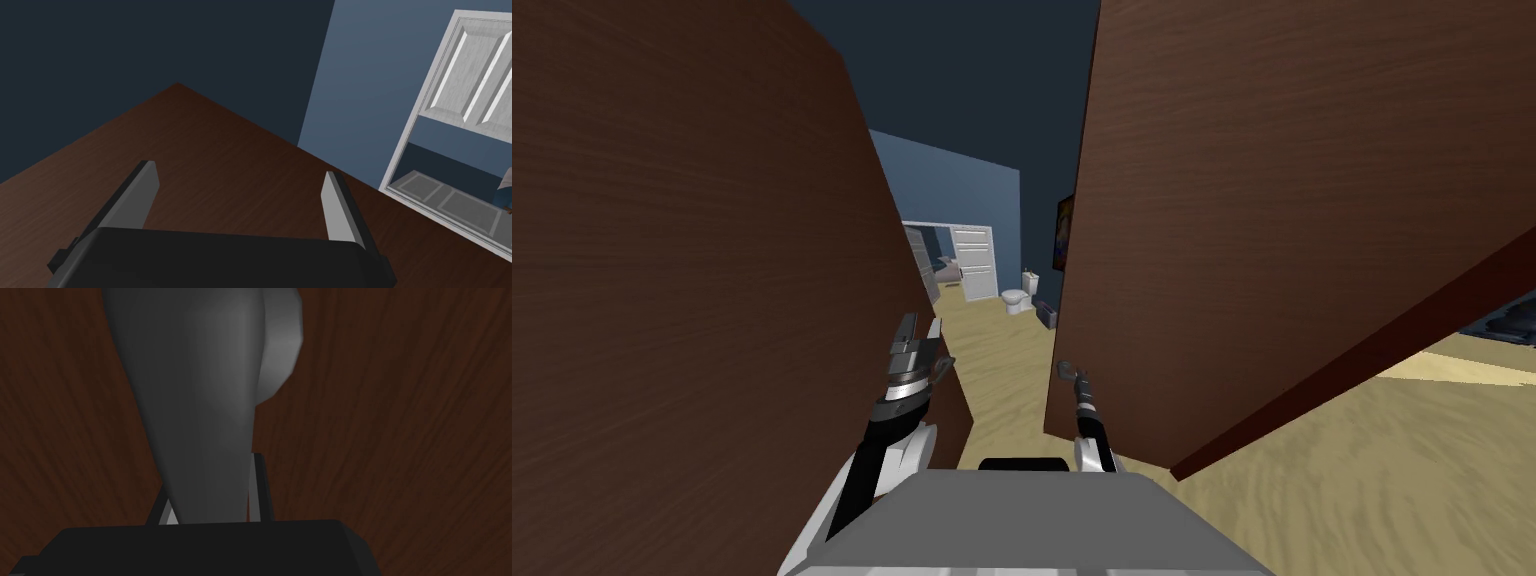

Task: Push the door open

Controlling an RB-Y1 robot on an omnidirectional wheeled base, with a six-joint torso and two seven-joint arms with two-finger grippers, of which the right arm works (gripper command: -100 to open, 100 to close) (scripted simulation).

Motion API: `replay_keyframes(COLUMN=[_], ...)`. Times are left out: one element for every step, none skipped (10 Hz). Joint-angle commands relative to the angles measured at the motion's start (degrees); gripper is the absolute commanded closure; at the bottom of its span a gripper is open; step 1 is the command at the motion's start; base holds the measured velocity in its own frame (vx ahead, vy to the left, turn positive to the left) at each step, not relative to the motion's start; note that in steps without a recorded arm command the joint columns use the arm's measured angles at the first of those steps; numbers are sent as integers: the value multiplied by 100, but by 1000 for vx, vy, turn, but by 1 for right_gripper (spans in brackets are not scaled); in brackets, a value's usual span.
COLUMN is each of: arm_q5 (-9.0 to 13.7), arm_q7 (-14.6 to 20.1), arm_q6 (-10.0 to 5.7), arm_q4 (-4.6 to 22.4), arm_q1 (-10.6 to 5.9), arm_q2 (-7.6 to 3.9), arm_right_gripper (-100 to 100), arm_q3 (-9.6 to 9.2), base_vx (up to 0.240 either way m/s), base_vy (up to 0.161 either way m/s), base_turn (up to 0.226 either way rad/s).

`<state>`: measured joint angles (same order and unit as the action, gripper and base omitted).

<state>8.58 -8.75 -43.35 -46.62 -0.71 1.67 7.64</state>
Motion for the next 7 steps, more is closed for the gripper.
replay_keyframes(arm_q5=[0,120,143,195,252,312,374], arm_q7=[0,-88,-106,-148,-192,-240,-289], arm_q6=[0,-31,-36,-47,-60,-73,-87], arm_q4=[0,36,45,64,84,106,128], arm_q1=[0,-36,-43,-60,-78,-98,-118], arm_q2=[0,-187,-212,-254,-285,-301,-299], arm_right_gripper=[100,100,100,100,100,100,100], arm_q3=[0,-45,-60,-92,-127,-164,-202], base_vx=[52,107,153,156,174,208,203], base_vy=[14,4,18,3,0,0,21], base_turn=[-46,-162,-144,-108,-124,-150,-171])
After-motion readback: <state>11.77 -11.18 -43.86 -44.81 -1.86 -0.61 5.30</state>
